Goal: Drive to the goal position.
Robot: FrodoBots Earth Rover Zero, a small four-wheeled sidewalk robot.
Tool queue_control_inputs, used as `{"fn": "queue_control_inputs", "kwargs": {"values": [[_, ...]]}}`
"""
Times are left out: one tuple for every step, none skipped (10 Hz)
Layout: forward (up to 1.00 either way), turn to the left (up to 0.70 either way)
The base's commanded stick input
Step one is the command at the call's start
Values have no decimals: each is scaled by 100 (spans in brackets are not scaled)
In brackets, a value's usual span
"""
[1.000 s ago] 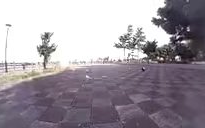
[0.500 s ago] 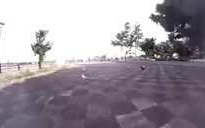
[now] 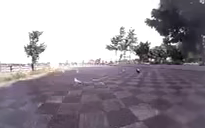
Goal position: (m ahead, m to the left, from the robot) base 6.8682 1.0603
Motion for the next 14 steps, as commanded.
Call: {"fn": "queue_control_inputs", "kwargs": {"values": [[70, -10], [70, -10], [70, -10], [70, -10], [70, -10], [70, -9], [70, -9], [70, -8], [70, -8], [70, -8], [70, -8], [70, -7], [70, -7], [70, -5]]}}
